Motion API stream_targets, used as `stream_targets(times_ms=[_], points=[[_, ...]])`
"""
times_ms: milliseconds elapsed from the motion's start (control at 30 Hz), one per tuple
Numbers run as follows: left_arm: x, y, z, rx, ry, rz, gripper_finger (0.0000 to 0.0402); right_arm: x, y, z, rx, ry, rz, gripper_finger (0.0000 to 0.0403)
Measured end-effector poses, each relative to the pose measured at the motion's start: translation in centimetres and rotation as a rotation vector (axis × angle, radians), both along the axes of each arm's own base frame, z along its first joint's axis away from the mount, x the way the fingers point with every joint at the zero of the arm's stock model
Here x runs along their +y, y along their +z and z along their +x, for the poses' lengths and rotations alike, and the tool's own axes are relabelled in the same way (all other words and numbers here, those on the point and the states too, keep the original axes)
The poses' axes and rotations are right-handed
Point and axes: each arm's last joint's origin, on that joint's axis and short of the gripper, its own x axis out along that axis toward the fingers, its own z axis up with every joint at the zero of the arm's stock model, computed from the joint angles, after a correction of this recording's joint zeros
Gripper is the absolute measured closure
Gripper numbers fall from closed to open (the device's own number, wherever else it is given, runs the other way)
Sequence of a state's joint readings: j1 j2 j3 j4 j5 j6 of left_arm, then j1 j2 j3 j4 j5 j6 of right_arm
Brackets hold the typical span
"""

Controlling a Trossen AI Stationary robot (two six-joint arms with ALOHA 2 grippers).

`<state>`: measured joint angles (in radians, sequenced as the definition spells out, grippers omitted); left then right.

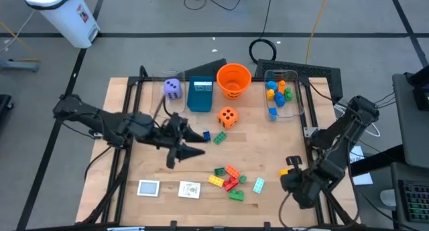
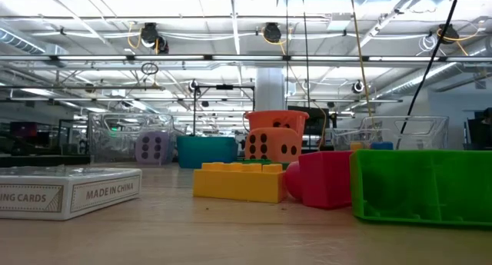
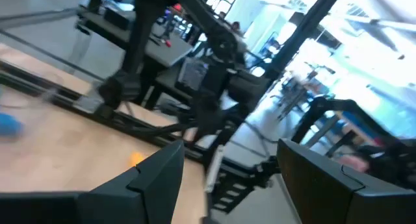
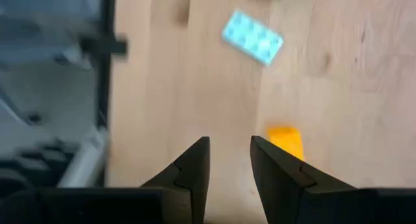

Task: Pick & Place Toys
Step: Put the yellow game piece into the right transparent bin

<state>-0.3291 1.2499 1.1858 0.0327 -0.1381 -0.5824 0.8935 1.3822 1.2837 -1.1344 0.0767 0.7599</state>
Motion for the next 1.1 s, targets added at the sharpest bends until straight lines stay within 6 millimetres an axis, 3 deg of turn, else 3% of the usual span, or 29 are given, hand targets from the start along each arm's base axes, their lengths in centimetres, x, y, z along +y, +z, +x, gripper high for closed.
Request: stream_targets(times_ms=[233, 400, 800, 1100], points=[[-2.9, -2.0, 2.9, -0.033, -0.037, -0.071, 0.0144, -1.0, -3.0, -1.3, 0.058, 0.081, -0.091, 0.0289], [-3.9, -3.0, 4.0, -0.026, -0.052, -0.113, 0.0144, -2.6, -5.2, -1.7, 0.144, 0.026, -0.107, 0.0258], [-4.1, -2.8, 3.7, -0.028, -0.062, -0.140, 0.0144, -5.3, -9.8, -1.0, 0.193, -0.033, -0.040, 0.0119], [-3.9, -2.9, 3.9, -0.018, -0.055, -0.149, 0.0144, -5.7, -12.2, -1.2, 0.161, -0.024, -0.019, 0.0094]])
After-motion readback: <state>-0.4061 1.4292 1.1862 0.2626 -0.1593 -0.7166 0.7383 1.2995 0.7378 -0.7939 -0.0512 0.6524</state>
